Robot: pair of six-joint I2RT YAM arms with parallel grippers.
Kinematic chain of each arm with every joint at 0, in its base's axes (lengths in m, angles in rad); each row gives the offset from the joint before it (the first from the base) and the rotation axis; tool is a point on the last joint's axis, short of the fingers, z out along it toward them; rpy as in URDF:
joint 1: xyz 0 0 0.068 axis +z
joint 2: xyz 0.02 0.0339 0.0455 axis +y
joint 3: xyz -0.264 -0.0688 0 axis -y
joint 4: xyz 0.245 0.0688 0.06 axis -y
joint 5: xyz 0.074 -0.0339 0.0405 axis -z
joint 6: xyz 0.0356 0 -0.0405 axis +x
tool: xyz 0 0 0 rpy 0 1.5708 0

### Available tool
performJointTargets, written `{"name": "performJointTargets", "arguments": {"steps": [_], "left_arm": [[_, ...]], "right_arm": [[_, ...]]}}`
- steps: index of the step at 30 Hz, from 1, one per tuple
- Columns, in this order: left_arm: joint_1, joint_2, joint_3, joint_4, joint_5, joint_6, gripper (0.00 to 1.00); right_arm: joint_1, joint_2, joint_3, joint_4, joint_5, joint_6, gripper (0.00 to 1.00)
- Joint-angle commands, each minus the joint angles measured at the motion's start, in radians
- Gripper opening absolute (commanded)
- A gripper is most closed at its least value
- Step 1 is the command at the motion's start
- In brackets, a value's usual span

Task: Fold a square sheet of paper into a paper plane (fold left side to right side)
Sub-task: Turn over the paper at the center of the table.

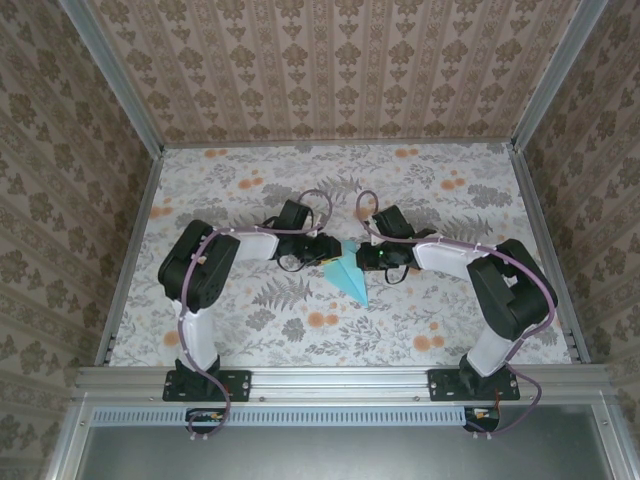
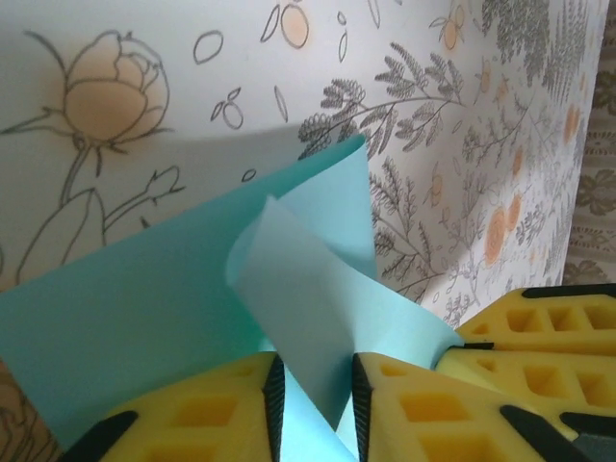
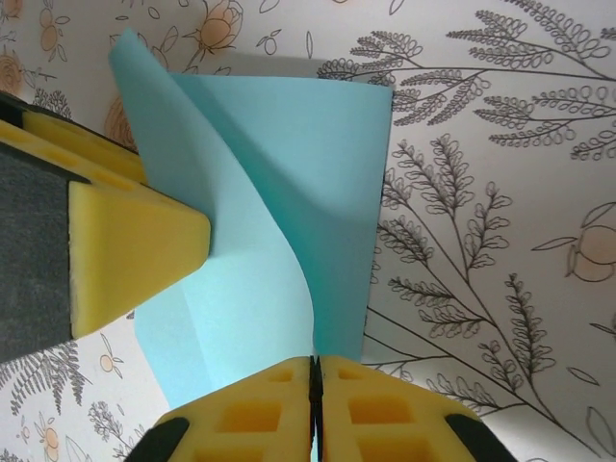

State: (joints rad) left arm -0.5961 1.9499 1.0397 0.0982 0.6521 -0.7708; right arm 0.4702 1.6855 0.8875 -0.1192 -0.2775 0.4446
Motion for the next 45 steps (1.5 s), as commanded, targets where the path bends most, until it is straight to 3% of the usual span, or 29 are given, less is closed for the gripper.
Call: {"name": "performJointTargets", "arguments": {"steps": [1, 6, 10, 15, 16, 20, 25, 36, 40, 45], "left_arm": [[-0.007, 0.007, 0.044, 0.036, 0.030, 0.012, 0.20], [-0.007, -0.022, 0.062, 0.031, 0.034, 0.041, 0.10], [-0.004, -0.066, 0.078, 0.004, 0.030, 0.059, 0.07], [0.014, -0.150, 0.091, -0.016, 0.033, 0.057, 0.05], [0.020, -0.164, 0.093, -0.018, 0.034, 0.054, 0.04], [0.038, -0.234, 0.105, -0.021, 0.045, 0.036, 0.04], [0.049, -0.290, 0.128, -0.016, 0.064, 0.008, 0.04], [0.048, -0.316, 0.118, 0.126, 0.128, -0.113, 0.04], [0.047, -0.313, 0.106, 0.175, 0.145, -0.152, 0.03], [0.044, -0.305, 0.099, 0.188, 0.159, -0.166, 0.03]], "right_arm": [[-0.027, -0.060, -0.037, 0.017, -0.037, 0.012, 0.18], [-0.083, -0.159, -0.110, 0.052, -0.070, 0.034, 0.41], [-0.159, -0.241, -0.194, 0.140, -0.207, 0.068, 0.62], [-0.242, -0.358, -0.274, 0.212, -0.364, 0.101, 0.98], [-0.254, -0.378, -0.282, 0.214, -0.384, 0.101, 1.00], [-0.293, -0.416, -0.296, 0.226, -0.518, 0.121, 1.00], [-0.285, -0.361, -0.327, 0.417, -0.722, 0.251, 1.00], [-0.224, -0.237, -0.301, 0.568, -0.840, 0.365, 0.99], [-0.218, -0.210, -0.282, 0.604, -0.844, 0.396, 0.93], [-0.220, -0.222, -0.245, 0.643, -0.834, 0.424, 0.75]]}}
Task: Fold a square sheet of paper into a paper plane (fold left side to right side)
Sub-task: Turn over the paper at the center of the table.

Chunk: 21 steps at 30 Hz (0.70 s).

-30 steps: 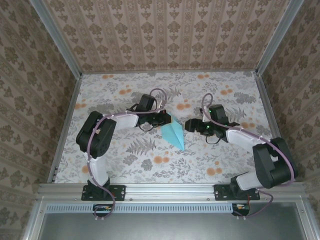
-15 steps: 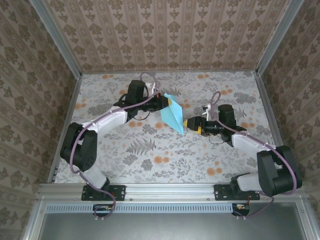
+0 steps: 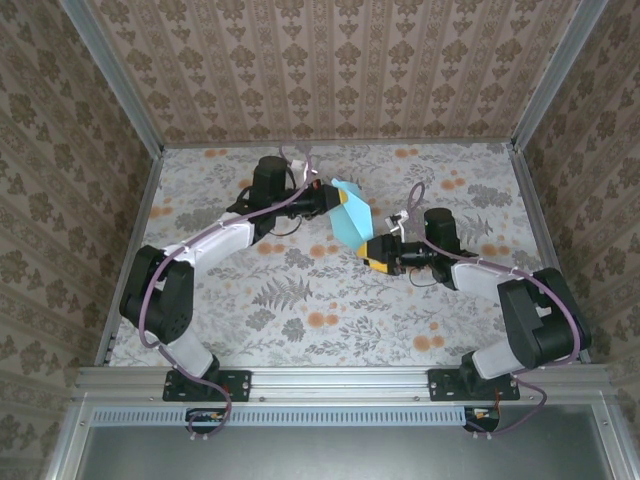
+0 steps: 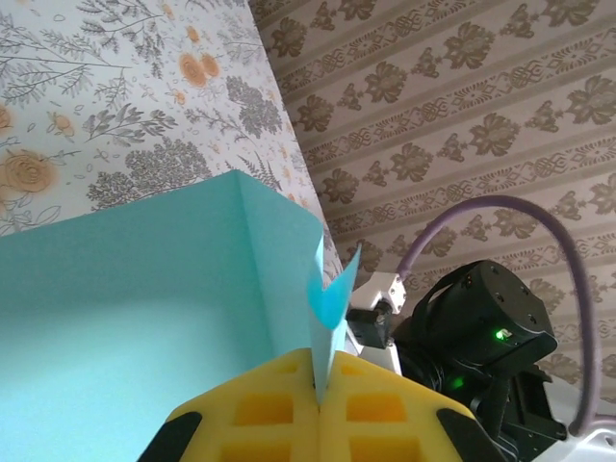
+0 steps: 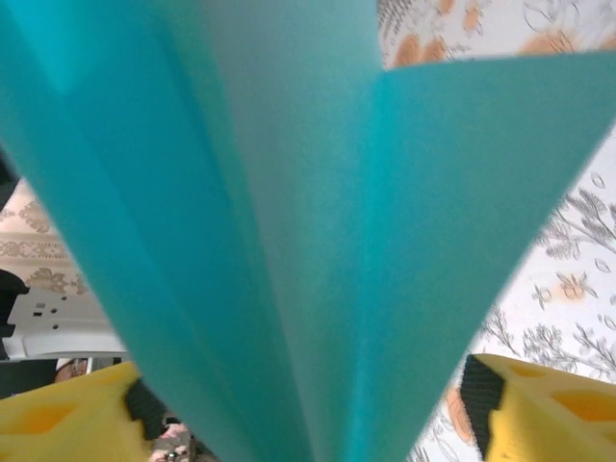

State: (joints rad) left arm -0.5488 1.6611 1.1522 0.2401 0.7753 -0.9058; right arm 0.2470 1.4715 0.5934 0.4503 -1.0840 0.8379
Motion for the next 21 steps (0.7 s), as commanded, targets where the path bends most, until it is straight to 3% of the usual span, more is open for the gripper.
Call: {"name": "performJointTargets", "arguments": {"steps": [1, 16, 21], "left_arm": [[-0.003, -0.015, -0.017, 0.048, 0.037, -0.031, 0.03], [-0.003, -0.012, -0.067, 0.079, 0.049, -0.044, 0.03], [-0.004, -0.009, -0.072, 0.086, 0.055, -0.044, 0.04]], "right_arm": [[0.001, -0.012, 0.057, 0.073, -0.025, 0.030, 0.72], [-0.053, -0.074, 0.089, 0.067, 0.028, 0.043, 0.43], [-0.053, -0.106, 0.088, 0.067, 0.036, 0.046, 0.29]]}}
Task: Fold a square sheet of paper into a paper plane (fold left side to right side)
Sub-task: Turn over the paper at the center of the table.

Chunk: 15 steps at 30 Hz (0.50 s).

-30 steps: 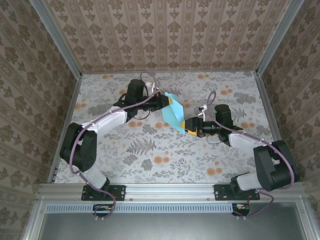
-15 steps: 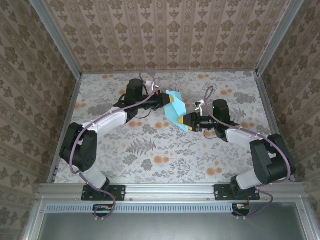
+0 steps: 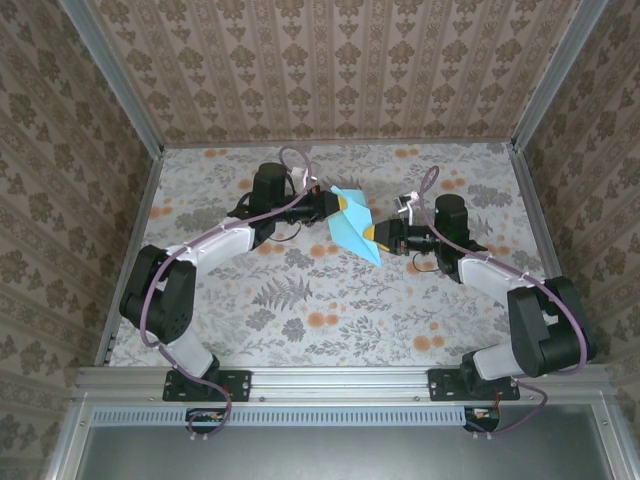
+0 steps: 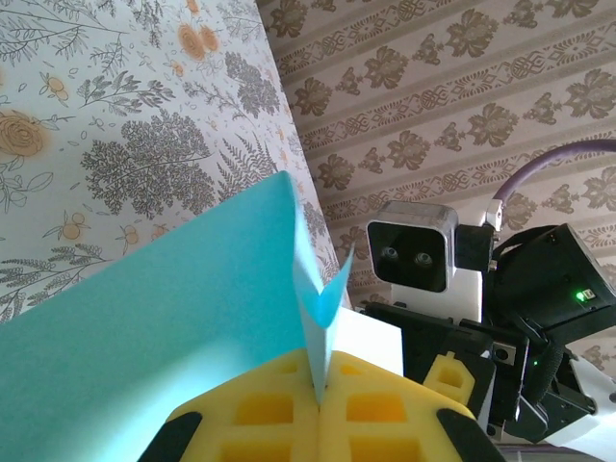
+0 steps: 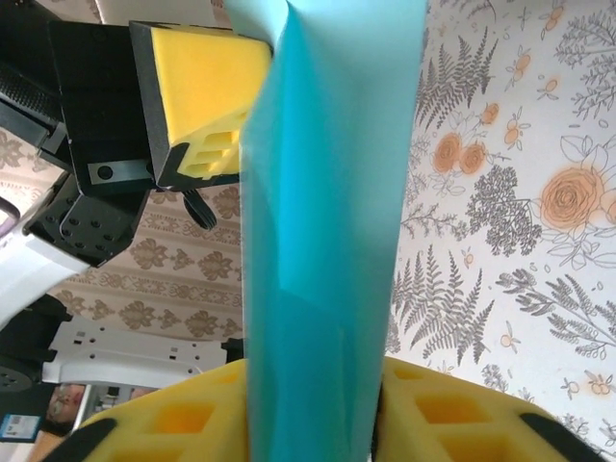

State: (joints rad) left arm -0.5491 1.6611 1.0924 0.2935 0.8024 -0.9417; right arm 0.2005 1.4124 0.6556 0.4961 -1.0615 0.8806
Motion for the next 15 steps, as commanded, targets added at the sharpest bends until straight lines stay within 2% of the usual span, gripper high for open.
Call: {"name": "performJointTargets", "arguments": {"steps": [1, 4, 7, 11, 15], "left_arm": [[-0.003, -0.009, -0.015, 0.032, 0.027, -0.005, 0.05], [-0.002, -0.014, -0.014, -0.002, 0.023, 0.022, 0.16], [0.011, -0.042, -0.012, -0.115, -0.011, 0.102, 0.39], [0.053, -0.126, -0.041, -0.262, -0.092, 0.206, 0.53], [0.087, -0.235, -0.083, -0.365, -0.183, 0.282, 0.63]], "right_arm": [[-0.007, -0.050, 0.026, 0.020, 0.015, 0.003, 0.25], [-0.008, -0.061, 0.026, 0.003, 0.021, -0.007, 0.16], [-0.008, -0.091, 0.038, -0.108, 0.048, -0.081, 0.14], [-0.005, -0.162, 0.094, -0.430, 0.158, -0.282, 0.14], [0.021, -0.221, 0.163, -0.728, 0.354, -0.473, 0.13]]}}
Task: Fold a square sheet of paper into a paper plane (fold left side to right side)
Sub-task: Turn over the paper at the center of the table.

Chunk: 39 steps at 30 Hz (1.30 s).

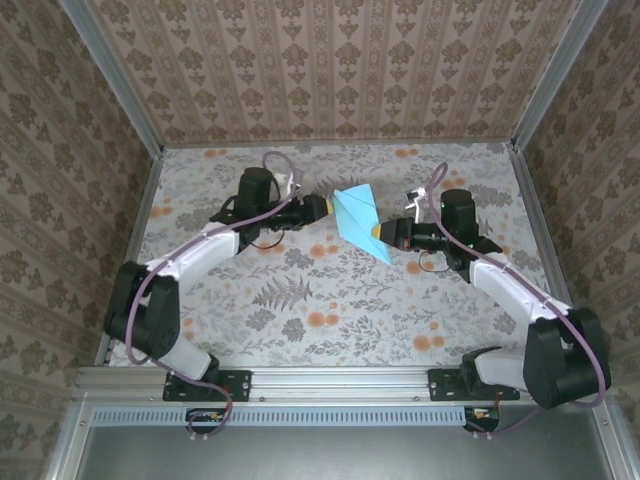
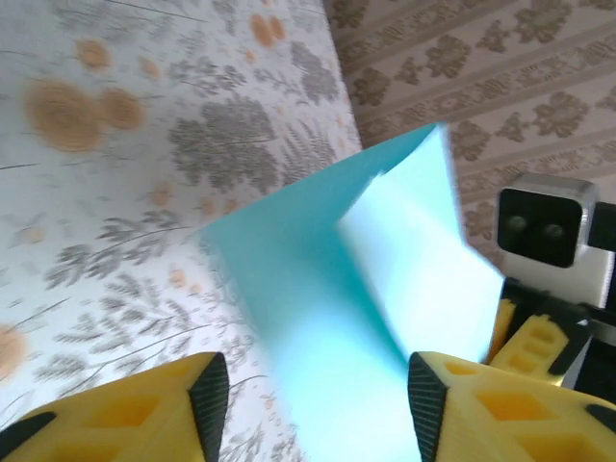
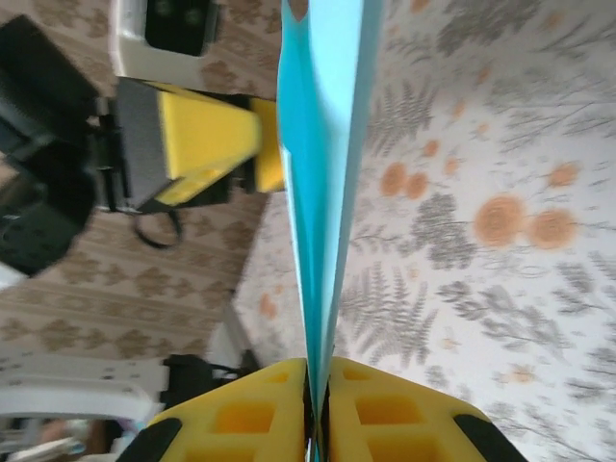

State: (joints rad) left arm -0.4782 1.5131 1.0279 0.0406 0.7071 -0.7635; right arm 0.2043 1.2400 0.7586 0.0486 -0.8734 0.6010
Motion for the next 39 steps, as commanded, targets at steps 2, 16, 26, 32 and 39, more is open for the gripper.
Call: {"name": "performJointTargets", "arguments": {"steps": [2, 16, 26, 32, 39], "left_arm": [[0.048, -0.145, -0.029, -0.181, -0.153, 0.148, 0.69], [0.096, -0.495, -0.179, -0.269, -0.483, 0.230, 0.92], [0.149, -0.600, -0.218, -0.318, -0.525, 0.228, 0.95], [0.159, -0.599, -0.218, -0.320, -0.515, 0.227, 0.95], [0.163, -0.562, -0.219, -0.311, -0.471, 0.208, 0.95]], "right_arm": [[0.057, -0.070, 0.096, -0.401, 0.302, -0.266, 0.12], [0.596, 0.219, 0.430, -0.853, 1.537, -0.476, 0.11], [0.764, 0.648, 0.625, -1.033, 1.856, -0.495, 0.10], [0.795, 0.777, 0.655, -1.055, 1.796, -0.506, 0.10], [0.796, 0.781, 0.652, -1.003, 1.472, -0.518, 0.19]]}}
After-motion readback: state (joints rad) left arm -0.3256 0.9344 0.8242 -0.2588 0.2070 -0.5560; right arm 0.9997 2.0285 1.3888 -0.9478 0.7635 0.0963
